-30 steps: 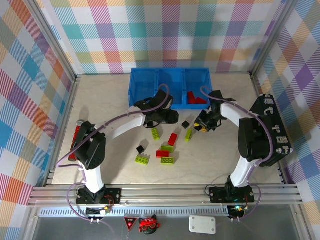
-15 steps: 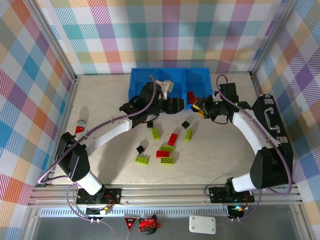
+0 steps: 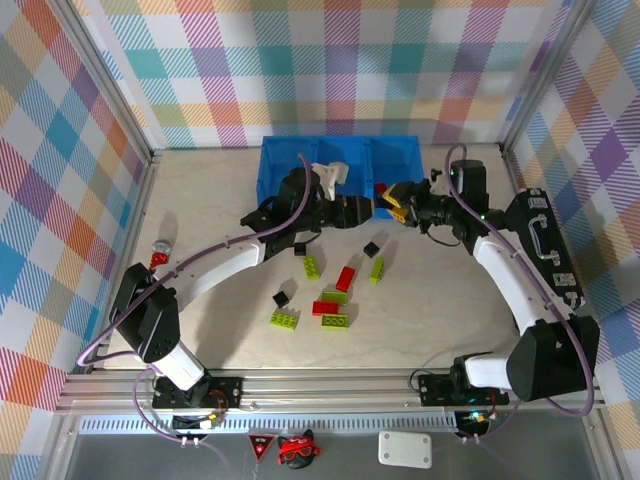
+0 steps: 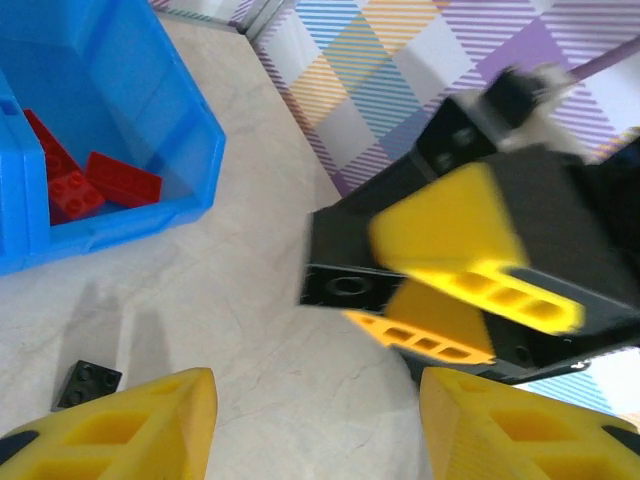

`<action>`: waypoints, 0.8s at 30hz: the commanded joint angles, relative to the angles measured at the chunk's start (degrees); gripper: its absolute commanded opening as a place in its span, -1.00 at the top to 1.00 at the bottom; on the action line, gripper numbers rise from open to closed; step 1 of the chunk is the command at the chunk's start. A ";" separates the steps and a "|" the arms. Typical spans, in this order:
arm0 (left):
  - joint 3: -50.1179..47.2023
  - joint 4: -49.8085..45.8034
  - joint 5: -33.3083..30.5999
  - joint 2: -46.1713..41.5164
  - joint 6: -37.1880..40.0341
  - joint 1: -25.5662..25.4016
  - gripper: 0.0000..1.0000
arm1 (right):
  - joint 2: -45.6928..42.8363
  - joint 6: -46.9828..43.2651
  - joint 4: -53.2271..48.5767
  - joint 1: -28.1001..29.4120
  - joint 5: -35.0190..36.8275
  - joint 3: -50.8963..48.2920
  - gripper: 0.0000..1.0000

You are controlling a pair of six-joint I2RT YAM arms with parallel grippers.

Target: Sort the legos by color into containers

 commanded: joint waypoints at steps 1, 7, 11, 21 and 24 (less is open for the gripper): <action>-0.02 1.66 9.00 -2.46 -6.85 3.01 -0.12 | -4.79 -26.16 -1.03 0.35 -2.02 1.60 0.49; -1.27 1.37 20.53 -7.06 -13.05 7.61 -0.14 | -11.03 -50.73 12.29 0.69 -7.18 -7.20 0.59; -1.14 -0.51 21.73 -8.67 -23.87 11.31 -0.14 | -14.95 -68.13 21.97 4.26 -7.32 -12.21 0.60; -3.72 6.78 16.51 -10.65 -42.83 8.93 -0.13 | -8.44 -81.59 36.72 11.31 3.85 -10.69 0.79; -3.57 8.82 15.62 -10.75 -44.82 8.49 -0.11 | -6.67 -81.24 38.15 12.41 4.92 -9.37 0.82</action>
